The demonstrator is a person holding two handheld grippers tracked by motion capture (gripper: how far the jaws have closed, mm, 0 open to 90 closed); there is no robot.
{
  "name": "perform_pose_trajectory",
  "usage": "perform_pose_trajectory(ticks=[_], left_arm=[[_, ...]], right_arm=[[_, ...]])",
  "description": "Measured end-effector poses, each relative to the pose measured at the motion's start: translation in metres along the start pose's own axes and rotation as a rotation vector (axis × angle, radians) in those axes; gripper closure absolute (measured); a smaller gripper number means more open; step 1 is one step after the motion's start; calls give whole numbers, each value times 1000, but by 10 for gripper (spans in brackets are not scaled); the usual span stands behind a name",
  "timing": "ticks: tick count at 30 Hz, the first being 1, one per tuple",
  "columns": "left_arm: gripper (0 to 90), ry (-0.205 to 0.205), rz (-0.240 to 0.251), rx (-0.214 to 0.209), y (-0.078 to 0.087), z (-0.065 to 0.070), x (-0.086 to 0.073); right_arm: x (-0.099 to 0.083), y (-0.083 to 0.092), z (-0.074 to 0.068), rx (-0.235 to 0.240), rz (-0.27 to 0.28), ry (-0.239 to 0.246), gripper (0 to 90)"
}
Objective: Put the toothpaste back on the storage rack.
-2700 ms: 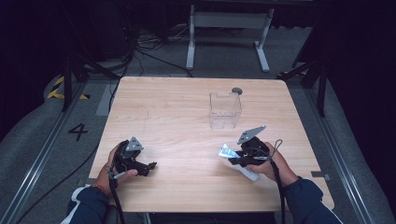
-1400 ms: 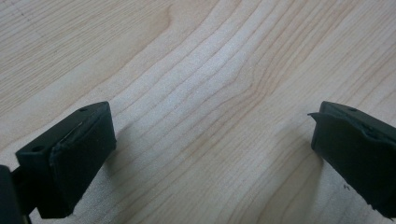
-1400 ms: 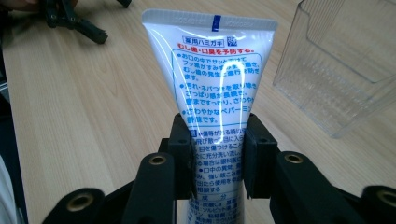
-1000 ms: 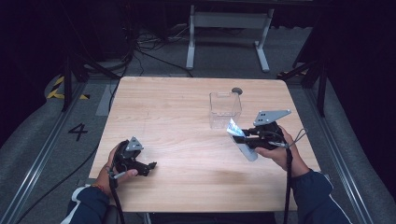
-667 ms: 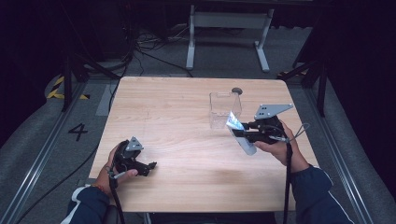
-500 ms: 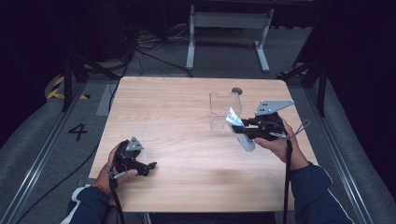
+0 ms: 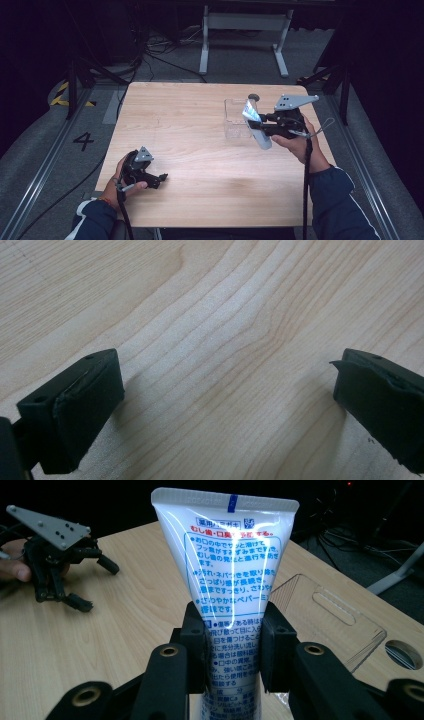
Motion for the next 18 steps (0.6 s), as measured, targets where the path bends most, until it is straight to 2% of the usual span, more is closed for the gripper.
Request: perform_pose_trajectory(ticks=[18], left_arm=[[1, -1, 0, 1, 0, 0, 0]], right_arm=[[16, -4, 28, -53, 26, -17, 702]])
Point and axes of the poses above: each handheld gripper's, and its own axes: y roughly backward along the jaws, x roughly out of its top, z roughly to its right, the point moved 10 cm from there along -y, roughly forward along the jaws, and after that the axes turned 15 degrees about x, right-handed, at the moved point
